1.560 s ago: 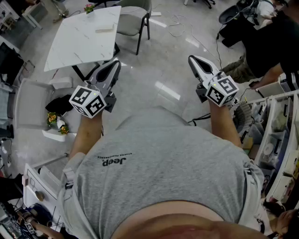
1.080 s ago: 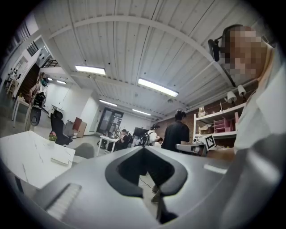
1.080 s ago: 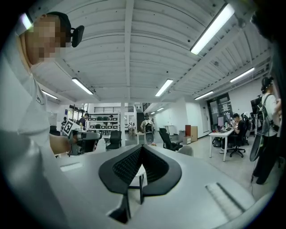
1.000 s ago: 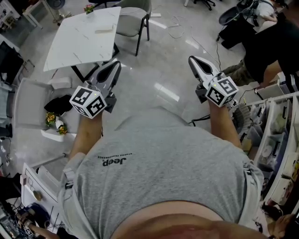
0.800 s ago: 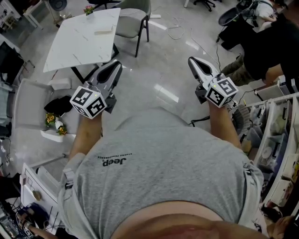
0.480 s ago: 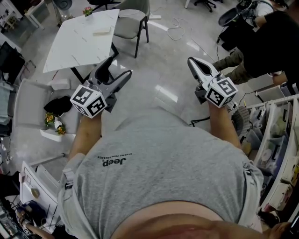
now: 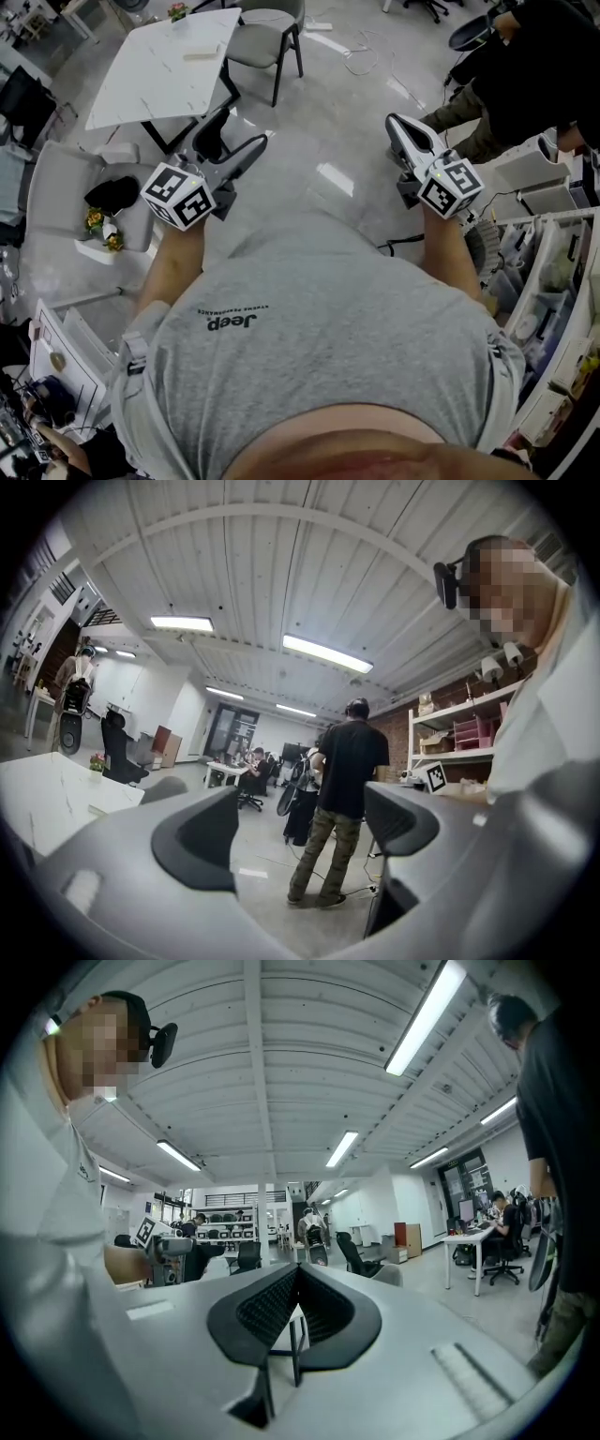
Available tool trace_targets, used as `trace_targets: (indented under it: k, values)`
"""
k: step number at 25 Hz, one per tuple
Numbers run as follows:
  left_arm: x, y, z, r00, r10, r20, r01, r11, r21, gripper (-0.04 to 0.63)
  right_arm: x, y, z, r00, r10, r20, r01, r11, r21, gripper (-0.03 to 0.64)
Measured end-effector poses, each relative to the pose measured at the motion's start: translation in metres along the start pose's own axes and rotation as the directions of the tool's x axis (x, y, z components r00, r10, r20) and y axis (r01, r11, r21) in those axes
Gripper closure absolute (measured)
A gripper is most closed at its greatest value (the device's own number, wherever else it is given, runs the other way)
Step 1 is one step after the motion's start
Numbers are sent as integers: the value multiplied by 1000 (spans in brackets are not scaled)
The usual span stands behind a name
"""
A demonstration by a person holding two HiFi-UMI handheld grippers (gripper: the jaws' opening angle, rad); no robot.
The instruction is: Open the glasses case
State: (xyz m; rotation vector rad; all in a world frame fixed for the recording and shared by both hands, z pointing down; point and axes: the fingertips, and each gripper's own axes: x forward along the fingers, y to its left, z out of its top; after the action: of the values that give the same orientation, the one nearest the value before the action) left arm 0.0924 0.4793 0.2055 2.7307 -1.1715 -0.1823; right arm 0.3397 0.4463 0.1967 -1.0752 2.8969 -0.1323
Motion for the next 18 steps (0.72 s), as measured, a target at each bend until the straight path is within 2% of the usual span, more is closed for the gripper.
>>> trace_targets:
  k: [5, 9, 14, 18]
  values:
    - [11, -1, -12, 999, 15, -30, -15, 1000, -13, 147, 0, -17, -9, 1000, 10, -6, -10, 1000, 14, 614]
    - [12, 19, -13, 999, 28, -43, -29, 1000, -13, 146, 23, -23, -17, 1000, 26, -18, -25, 999, 27, 614]
    - [19, 75, -16, 999, 18, -47, -19, 1000, -13, 147, 77, -31, -27, 999, 17, -41, -16, 999, 29, 614]
    - [34, 144, -13, 999, -13, -36, 13, 1000, 7, 147, 140, -44, -33, 998, -19, -61, 20, 1000, 5, 614]
